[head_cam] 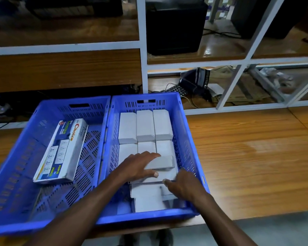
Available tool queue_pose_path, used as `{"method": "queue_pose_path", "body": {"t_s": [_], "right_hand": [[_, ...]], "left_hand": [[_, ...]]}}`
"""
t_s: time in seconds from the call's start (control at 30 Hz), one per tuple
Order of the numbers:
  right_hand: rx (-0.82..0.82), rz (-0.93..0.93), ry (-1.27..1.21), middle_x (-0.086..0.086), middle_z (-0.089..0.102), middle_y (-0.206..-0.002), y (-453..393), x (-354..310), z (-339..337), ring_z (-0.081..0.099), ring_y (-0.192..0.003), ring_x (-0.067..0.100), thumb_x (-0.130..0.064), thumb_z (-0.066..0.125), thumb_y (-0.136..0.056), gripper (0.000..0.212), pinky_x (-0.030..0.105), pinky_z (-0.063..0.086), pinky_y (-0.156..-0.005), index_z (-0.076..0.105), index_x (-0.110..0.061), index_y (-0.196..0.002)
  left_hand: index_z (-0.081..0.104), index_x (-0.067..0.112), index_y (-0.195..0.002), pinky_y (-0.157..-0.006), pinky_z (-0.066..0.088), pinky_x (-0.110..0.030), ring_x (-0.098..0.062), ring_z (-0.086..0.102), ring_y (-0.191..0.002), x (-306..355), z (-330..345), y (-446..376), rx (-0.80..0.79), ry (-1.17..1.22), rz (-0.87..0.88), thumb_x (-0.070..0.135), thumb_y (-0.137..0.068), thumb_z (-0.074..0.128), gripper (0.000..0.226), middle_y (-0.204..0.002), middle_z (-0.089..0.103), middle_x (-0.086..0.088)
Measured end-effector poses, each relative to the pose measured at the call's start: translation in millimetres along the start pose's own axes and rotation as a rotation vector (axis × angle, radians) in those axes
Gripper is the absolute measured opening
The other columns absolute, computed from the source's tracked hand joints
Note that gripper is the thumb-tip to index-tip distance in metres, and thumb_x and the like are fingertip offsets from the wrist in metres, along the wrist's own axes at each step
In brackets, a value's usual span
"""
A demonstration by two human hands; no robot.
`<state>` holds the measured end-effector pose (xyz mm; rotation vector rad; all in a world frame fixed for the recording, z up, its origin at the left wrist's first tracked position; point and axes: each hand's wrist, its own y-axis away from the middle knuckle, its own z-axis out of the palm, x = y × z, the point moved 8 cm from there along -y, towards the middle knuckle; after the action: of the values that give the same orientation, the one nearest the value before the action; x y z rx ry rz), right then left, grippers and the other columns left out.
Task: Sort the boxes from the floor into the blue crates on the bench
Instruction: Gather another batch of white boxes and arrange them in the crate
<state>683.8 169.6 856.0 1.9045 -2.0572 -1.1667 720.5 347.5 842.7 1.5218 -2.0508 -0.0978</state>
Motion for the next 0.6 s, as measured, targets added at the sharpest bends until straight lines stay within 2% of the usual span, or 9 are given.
{"method": "queue_pose_path", "body": {"t_s": [0.1, 0.17, 0.27, 0.33, 0.43, 0.47, 0.53, 0.6], "right_hand": [[0.056, -0.014, -0.027, 0.008, 0.069, -0.120, -2, -3, -1, 0.066, -0.108, 0.027, -0.060, 0.062, -0.087, 0.057, 0.033, 0.053, -0.084, 0.060, -0.014, -0.120], [0.084, -0.045, -0.039, 0.007, 0.068, -0.120, -5, -6, -3, 0.067, -0.109, 0.027, -0.065, 0.060, -0.080, 0.062, 0.038, 0.055, -0.090, 0.059, -0.018, -0.120], [0.082, -0.069, -0.029, 0.005, 0.067, -0.120, -9, -7, -2, 0.068, -0.108, 0.025, -0.075, 0.052, -0.064, 0.078, 0.041, 0.055, -0.092, 0.055, -0.023, -0.122], [0.065, -0.065, -0.026, 0.005, 0.066, -0.122, -13, -6, 2, 0.069, -0.106, 0.026, -0.078, 0.050, -0.059, 0.085, 0.043, 0.055, -0.093, 0.052, -0.026, -0.126], [0.068, -0.065, 0.014, 0.008, 0.052, -0.138, -12, -11, 3, 0.059, -0.123, 0.029, -0.064, 0.066, -0.078, 0.077, 0.043, 0.050, -0.101, 0.046, -0.023, -0.140], [0.097, -0.082, 0.019, 0.009, 0.047, -0.145, -10, -15, 1, 0.053, -0.130, 0.030, -0.059, 0.067, -0.084, 0.076, 0.043, 0.046, -0.106, 0.043, -0.022, -0.145], [0.184, -0.151, -0.009, 0.008, 0.043, -0.152, -7, -27, -8, 0.044, -0.140, 0.029, -0.050, 0.068, -0.090, 0.073, 0.040, 0.038, -0.114, 0.041, -0.020, -0.151], [0.288, -0.271, -0.101, 0.004, 0.048, -0.150, 0, -44, -21, 0.043, -0.140, 0.024, -0.042, 0.069, -0.093, 0.063, 0.032, 0.034, -0.115, 0.049, -0.019, -0.148]], "left_hand": [[0.032, 0.046, -0.153, -0.106, 0.040, -0.039, -0.019, 0.049, -0.135, -8, -7, 6, 0.053, 0.062, 0.014, 0.060, -0.094, 0.060, 0.067, -0.155, 0.045, 0.010], [0.036, 0.047, -0.148, -0.100, 0.046, -0.039, -0.018, 0.055, -0.127, -11, -13, 11, 0.110, 0.118, 0.021, 0.057, -0.095, 0.059, 0.059, -0.148, 0.052, 0.013], [0.039, 0.047, -0.139, -0.087, 0.052, -0.037, -0.017, 0.062, -0.109, -22, -26, 21, 0.253, 0.274, -0.025, 0.058, -0.094, 0.057, 0.049, -0.132, 0.061, 0.014], [0.042, 0.046, -0.132, -0.084, 0.055, -0.038, -0.015, 0.064, -0.101, -34, -36, 30, 0.370, 0.445, -0.067, 0.062, -0.091, 0.057, 0.047, -0.126, 0.062, 0.012], [0.048, 0.040, -0.127, -0.077, 0.053, -0.031, -0.006, 0.065, -0.099, -44, -52, 48, 0.519, 0.724, -0.109, 0.059, -0.091, 0.062, 0.043, -0.118, 0.065, 0.010], [0.051, 0.038, -0.123, -0.078, 0.055, -0.033, -0.007, 0.067, -0.098, -45, -57, 54, 0.553, 0.831, -0.114, 0.062, -0.088, 0.063, 0.044, -0.116, 0.068, 0.011], [0.059, 0.030, -0.119, -0.089, 0.058, -0.044, -0.017, 0.072, -0.101, -47, -61, 64, 0.596, 1.073, -0.106, 0.064, -0.087, 0.066, 0.047, -0.113, 0.074, 0.005], [0.062, 0.020, -0.122, -0.102, 0.053, -0.051, -0.027, 0.070, -0.113, -47, -60, 74, 0.590, 1.283, -0.091, 0.059, -0.090, 0.068, 0.051, -0.119, 0.074, 0.002]]}}
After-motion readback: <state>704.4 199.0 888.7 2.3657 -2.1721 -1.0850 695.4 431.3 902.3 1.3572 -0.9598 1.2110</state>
